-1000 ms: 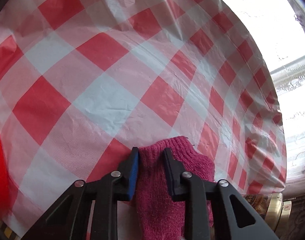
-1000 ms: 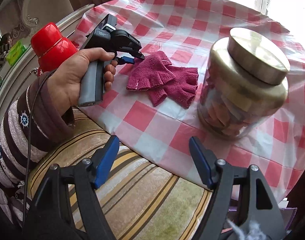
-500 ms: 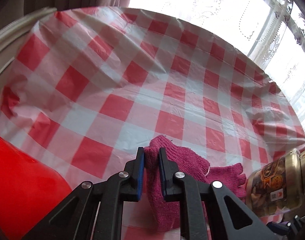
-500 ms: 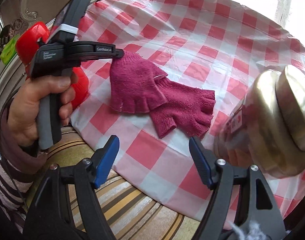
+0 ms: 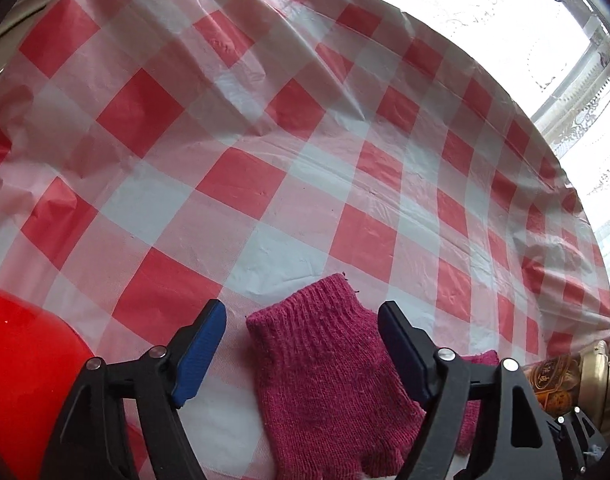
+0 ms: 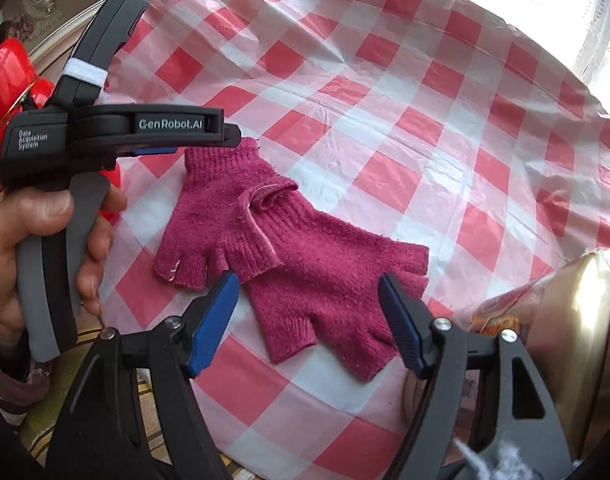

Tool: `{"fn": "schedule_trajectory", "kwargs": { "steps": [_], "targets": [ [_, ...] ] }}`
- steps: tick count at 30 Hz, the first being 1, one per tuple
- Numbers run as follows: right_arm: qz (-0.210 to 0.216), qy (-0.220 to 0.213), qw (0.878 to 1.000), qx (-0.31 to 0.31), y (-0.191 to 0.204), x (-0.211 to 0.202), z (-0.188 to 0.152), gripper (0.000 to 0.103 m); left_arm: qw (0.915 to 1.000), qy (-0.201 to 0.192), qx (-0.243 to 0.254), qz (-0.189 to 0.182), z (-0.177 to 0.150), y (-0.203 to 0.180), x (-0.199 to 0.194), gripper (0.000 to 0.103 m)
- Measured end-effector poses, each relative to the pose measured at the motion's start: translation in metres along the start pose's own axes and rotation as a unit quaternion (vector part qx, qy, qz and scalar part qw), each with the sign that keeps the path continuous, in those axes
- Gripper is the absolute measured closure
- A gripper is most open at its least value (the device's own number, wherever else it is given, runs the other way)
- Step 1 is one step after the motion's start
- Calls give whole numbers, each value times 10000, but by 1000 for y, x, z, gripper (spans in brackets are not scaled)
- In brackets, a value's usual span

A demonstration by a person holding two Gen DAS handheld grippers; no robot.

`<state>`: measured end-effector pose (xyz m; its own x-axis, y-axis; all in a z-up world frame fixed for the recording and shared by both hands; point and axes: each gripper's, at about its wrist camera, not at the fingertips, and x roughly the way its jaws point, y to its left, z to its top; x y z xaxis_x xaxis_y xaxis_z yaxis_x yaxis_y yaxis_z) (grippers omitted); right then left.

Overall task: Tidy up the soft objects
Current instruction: 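Grasp the second pink glove with the right tool while the left holds its glove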

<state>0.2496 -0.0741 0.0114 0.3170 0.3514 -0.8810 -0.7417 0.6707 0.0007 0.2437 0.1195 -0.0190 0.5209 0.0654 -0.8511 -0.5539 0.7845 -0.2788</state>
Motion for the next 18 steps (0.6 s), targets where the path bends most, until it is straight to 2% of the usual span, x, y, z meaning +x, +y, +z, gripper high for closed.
{"fn": "schedule_trajectory", "kwargs": {
  "steps": [3,6,8,11,13,16,18],
  "targets": [
    [38,16,9999,118,-5,6,7,28,9974,260,510,439,-6,-15,25,23],
    [-12,82,10000,-41,-1,13,10,28,9914,132,1074,732,-18,-28,32,27],
    [-8,103,9999,-94,0,18,11,28,9921,46,1115,580,-17,-25,27,61],
    [78,125,9999,-54,0,23,12,28,9936,-23,1011,500,-13,-17,20,76],
    [105,142,9998,-71,0,27,13,28,9929,-186,1014,601,-13,-15,11,84],
    [154,164,9997,-56,-2,32,14,28,9835,-799,1201,1091,-9,-20,-12,84],
    [205,184,9996,3,-3,36,14,28,9786,-1060,1277,1217,-6,-23,-22,84]
  ]
}}
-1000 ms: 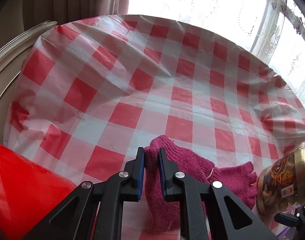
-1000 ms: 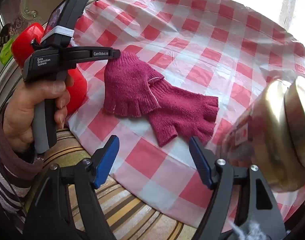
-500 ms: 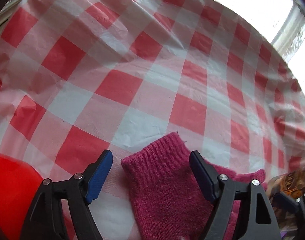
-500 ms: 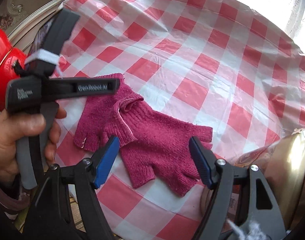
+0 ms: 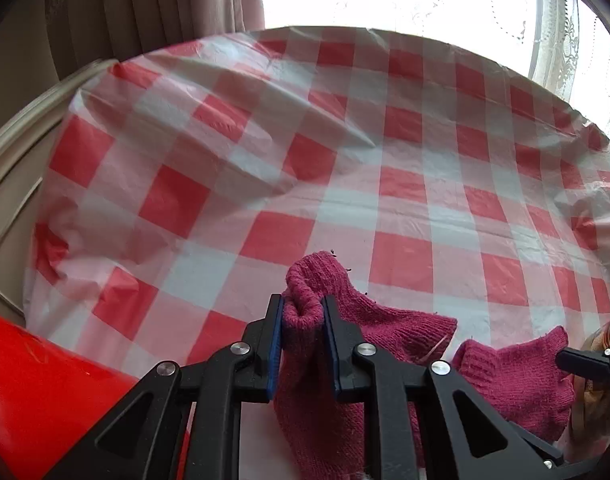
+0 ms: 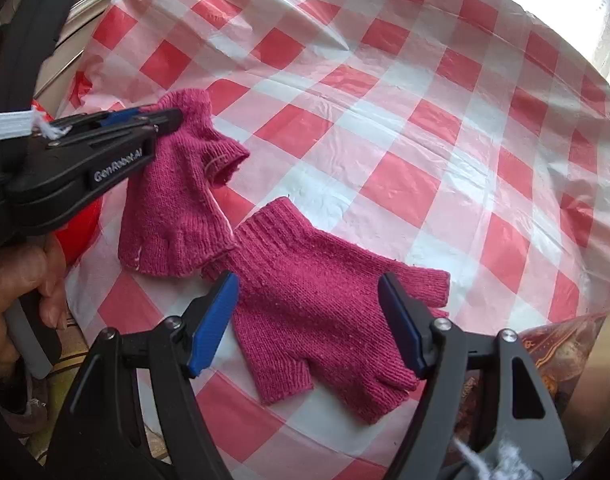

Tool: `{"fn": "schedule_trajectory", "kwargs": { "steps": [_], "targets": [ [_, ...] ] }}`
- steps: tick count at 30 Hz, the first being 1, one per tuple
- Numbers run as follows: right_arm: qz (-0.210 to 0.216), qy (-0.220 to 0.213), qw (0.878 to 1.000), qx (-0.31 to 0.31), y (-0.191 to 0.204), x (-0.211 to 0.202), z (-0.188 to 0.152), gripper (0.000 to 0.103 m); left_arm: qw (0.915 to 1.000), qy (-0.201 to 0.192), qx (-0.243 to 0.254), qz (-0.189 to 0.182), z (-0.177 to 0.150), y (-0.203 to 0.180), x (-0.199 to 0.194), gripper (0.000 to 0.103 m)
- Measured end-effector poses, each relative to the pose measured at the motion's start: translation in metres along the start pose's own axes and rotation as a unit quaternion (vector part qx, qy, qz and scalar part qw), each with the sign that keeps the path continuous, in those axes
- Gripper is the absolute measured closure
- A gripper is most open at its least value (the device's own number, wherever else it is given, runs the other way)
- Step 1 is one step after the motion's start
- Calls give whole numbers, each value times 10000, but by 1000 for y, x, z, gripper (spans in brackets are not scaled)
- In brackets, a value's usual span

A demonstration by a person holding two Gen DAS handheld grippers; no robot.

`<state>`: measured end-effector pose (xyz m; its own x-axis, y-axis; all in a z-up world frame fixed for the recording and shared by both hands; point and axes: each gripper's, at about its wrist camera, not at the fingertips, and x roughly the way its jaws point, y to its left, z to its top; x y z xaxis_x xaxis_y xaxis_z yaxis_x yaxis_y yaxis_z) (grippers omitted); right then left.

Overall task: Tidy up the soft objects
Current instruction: 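Grasp the second pink glove with the right tool while the left holds its glove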

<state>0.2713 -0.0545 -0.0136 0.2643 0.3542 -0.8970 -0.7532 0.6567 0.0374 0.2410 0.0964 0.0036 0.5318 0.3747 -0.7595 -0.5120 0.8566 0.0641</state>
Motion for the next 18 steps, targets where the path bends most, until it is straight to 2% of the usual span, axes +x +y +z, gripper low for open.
{"fn": "schedule_trajectory", "kwargs": {
  "steps": [3,11,12,13,14,15,17,18],
  "targets": [
    [75,44,9999,-142,7,7,1,28,9997,-234,13,91,3,1,-6,84],
    [170,109,9976,-662,29,25,2,30,9979,-567,-308,-82,8,11,-19,84],
    [276,81,9976,-628,29,26,2,35,9977,-579,-326,-114,7,11,-20,84],
    [469,75,9973,-555,28,25,1,51,9976,-594,-328,-155,7,11,-21,84],
    [642,88,9969,-455,27,25,1,61,9973,-608,-335,-221,7,11,-22,84],
    [651,68,9970,-407,26,23,1,64,9971,-605,-352,-292,7,10,-22,84],
    [628,30,9972,-409,28,21,-1,77,9964,-629,-376,-425,7,9,-25,84],
    [640,20,9972,-388,28,18,-2,79,9960,-652,-381,-483,7,9,-27,84]
  ]
}}
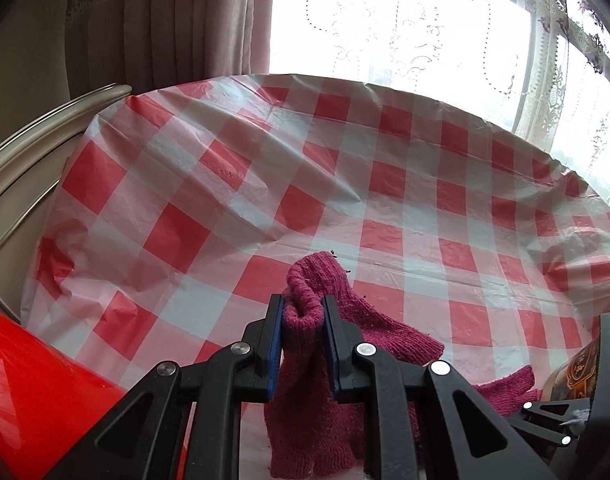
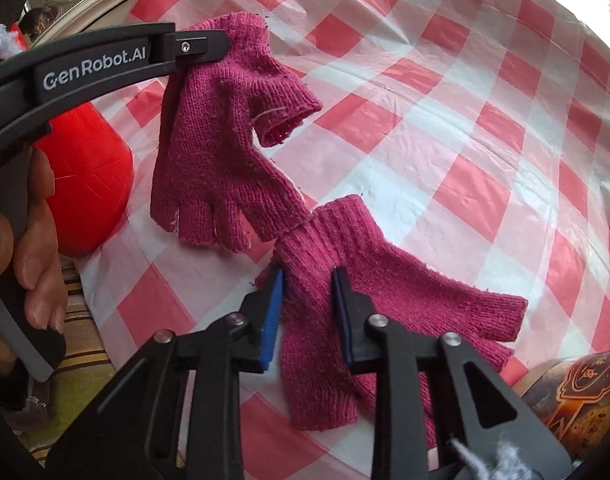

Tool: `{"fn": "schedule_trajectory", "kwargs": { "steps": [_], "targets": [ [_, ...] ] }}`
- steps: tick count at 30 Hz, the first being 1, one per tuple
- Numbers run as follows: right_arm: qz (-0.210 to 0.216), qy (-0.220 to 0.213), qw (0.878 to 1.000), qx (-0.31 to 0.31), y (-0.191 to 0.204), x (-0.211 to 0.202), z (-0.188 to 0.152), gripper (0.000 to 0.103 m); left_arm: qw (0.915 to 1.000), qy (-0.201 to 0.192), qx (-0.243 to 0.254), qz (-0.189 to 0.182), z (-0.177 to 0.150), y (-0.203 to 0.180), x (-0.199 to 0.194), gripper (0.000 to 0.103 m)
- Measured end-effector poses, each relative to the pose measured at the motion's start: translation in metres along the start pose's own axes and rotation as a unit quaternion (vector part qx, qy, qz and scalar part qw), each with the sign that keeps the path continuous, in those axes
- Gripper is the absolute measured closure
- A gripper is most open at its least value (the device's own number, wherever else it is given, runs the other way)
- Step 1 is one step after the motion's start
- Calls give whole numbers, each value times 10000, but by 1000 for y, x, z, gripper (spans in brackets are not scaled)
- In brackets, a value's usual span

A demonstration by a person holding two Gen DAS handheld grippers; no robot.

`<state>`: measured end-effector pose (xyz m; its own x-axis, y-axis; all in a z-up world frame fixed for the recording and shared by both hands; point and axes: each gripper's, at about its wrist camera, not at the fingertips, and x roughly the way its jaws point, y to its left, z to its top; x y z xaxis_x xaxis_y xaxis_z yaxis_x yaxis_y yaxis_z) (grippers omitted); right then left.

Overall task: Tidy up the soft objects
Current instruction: 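Grasp the second pink glove with the right tool while the left holds its glove, then carry both pink gloves over the box and open the left tool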

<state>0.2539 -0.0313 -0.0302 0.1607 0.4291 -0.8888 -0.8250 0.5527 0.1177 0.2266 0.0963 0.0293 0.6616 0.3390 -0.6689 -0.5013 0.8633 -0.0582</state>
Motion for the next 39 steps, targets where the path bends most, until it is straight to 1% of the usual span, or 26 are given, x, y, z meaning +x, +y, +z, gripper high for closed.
{"fn": "schedule_trajectory", "kwargs": {
  "steps": [1,4,10,13,17,21,23,25,29,33,36,39],
  "targets": [
    [8,-11,10000,24,0,-2,-1,82,10000,-20,-19,-68,1,0,-3,84],
    [3,-118,9999,74,2,-17,-4,84,9997,-72,-84,-200,4,2,-12,84],
    [97,-520,9983,239,8,-68,-16,84,9982,-161,-226,-523,12,8,-43,84],
    [104,-685,9972,277,12,-97,-30,84,9970,-246,-227,-701,15,6,-65,84],
    [75,-936,9949,381,14,-138,-55,84,9948,-288,-220,-954,10,5,-96,84],
    [-13,-1170,9912,627,8,-184,-90,84,9924,-207,-168,-1203,-5,0,-122,84],
    [-127,-1261,9892,739,4,-206,-110,84,9907,-183,-89,-1343,-12,-7,-136,84],
    [-343,-1298,9871,875,-4,-228,-135,84,9878,-137,5,-1552,-19,-18,-149,84],
    [-814,-1345,9782,1354,-29,-268,-191,84,9769,67,193,-2125,-35,-49,-173,84],
    [-1260,-1366,9630,1951,-52,-301,-252,84,9623,323,496,-2654,-56,-92,-193,84],
    [-1555,-1329,9514,2302,-62,-316,-294,84,9467,583,722,-3085,-76,-128,-208,84],
    [-1783,-1264,9393,2646,-69,-327,-337,84,9277,886,934,-3505,-96,-165,-223,84]
  ]
}}
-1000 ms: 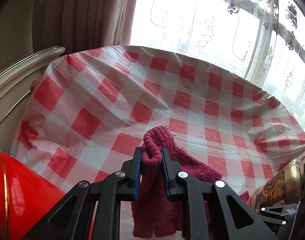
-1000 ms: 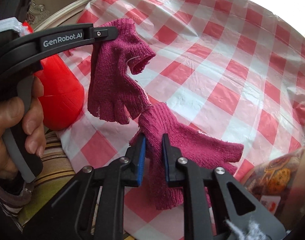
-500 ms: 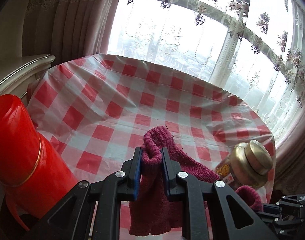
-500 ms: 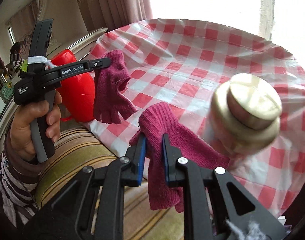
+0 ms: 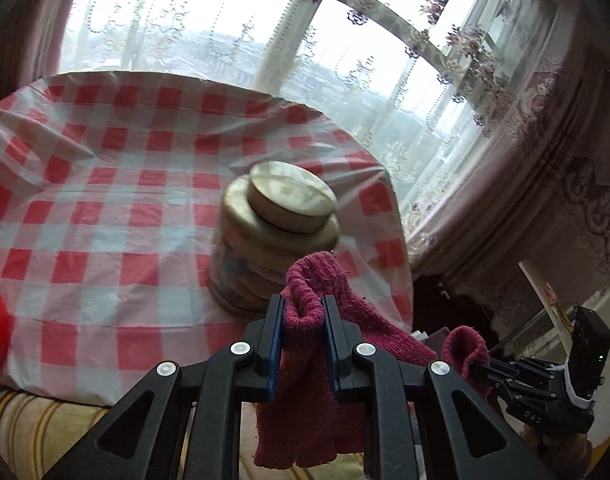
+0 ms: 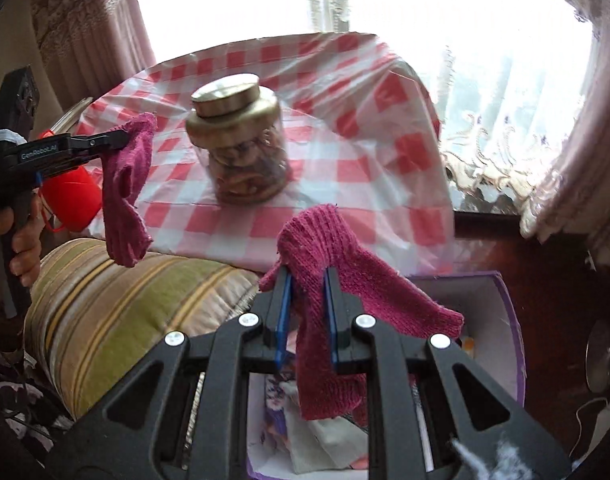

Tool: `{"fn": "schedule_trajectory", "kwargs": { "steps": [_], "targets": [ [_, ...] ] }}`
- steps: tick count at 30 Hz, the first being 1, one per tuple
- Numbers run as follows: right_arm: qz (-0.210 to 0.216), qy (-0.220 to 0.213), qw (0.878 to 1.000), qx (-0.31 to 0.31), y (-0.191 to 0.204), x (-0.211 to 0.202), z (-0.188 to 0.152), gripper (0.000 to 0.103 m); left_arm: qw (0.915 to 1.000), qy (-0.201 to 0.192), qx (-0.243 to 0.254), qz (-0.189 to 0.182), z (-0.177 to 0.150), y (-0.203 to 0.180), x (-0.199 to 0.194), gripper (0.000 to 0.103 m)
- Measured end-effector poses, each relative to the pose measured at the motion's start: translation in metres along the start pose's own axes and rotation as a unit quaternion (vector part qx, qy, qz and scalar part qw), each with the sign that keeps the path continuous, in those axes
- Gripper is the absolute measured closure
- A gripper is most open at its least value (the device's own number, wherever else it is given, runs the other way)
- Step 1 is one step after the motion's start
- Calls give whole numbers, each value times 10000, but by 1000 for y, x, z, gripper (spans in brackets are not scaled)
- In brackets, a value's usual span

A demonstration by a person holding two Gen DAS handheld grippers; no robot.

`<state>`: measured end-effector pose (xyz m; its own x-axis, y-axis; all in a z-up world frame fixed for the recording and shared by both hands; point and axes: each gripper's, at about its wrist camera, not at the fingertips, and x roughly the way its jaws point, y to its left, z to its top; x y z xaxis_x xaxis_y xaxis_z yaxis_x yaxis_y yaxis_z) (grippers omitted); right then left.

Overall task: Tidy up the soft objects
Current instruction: 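Carry both pink gloves over the box and open the left tool, then open the right tool to drop its pink glove into the box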

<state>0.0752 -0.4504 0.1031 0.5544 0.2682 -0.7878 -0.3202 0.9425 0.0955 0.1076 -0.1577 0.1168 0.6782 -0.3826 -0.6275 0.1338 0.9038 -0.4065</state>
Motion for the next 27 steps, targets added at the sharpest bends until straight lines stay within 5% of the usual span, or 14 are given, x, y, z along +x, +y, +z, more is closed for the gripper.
{"fn": "schedule_trajectory", "kwargs": {
  "steps": [9,15,22,24,27],
  "targets": [
    [-490,-22,9962,718,-55,-27,-68,84,9904,1073,382,-786,-50,-100,50,84],
    [-558,-75,9927,1064,-78,-37,-97,84,9817,1670,613,-684,-85,-135,85,84],
    [-573,-60,9906,1241,-88,-32,-113,84,9680,2432,485,-375,-112,-134,131,79],
    [-551,-30,9903,1279,-88,-28,-114,84,9623,2671,454,-260,-118,-130,139,73],
    [-533,73,9907,1252,-80,-17,-111,84,9656,2575,319,-160,-115,-121,136,54]
  ]
}}
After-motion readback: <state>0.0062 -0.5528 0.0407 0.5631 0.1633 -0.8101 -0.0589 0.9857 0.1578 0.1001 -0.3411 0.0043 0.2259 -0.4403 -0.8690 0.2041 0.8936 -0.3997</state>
